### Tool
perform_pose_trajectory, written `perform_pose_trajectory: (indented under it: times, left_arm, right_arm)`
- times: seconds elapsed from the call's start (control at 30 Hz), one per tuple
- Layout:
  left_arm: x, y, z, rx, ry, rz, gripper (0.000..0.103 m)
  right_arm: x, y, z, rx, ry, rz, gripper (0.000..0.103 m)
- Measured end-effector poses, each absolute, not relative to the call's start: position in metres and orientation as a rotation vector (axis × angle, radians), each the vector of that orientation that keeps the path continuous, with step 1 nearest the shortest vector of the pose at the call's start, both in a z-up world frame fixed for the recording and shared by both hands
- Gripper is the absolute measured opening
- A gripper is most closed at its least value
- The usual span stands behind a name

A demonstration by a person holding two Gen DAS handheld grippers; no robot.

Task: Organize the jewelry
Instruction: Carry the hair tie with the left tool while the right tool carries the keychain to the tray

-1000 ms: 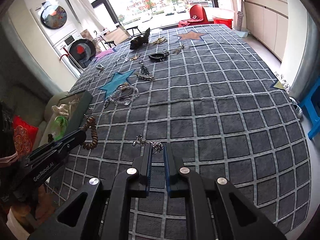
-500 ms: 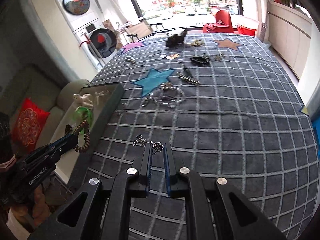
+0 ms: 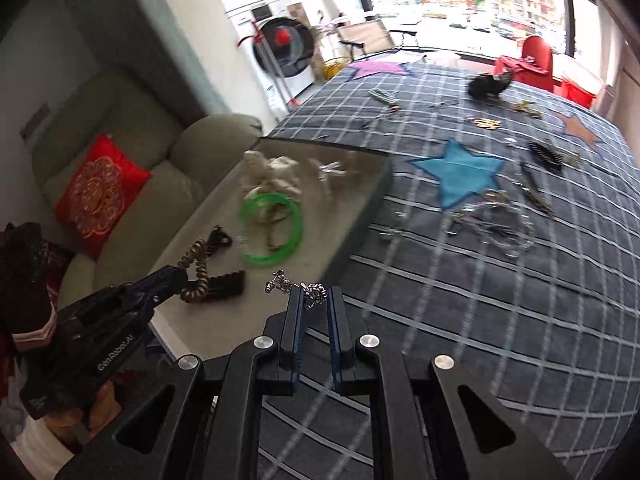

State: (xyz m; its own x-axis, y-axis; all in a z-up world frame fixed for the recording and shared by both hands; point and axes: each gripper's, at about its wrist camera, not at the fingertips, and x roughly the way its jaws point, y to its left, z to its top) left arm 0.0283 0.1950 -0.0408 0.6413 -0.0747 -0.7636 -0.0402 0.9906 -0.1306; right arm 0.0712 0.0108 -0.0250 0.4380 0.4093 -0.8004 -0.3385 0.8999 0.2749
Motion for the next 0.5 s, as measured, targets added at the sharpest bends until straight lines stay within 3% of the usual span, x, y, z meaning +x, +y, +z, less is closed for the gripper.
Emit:
perform_pose_trajectory:
  times: [0.5]
  left_arm:
    - [0.047, 0.209, -0.063, -0.121, 0.929, 0.012, 0.012]
  right_arm:
    - [0.102, 0.075, -0.073, -0.045, 1.165, 0.488, 0.012]
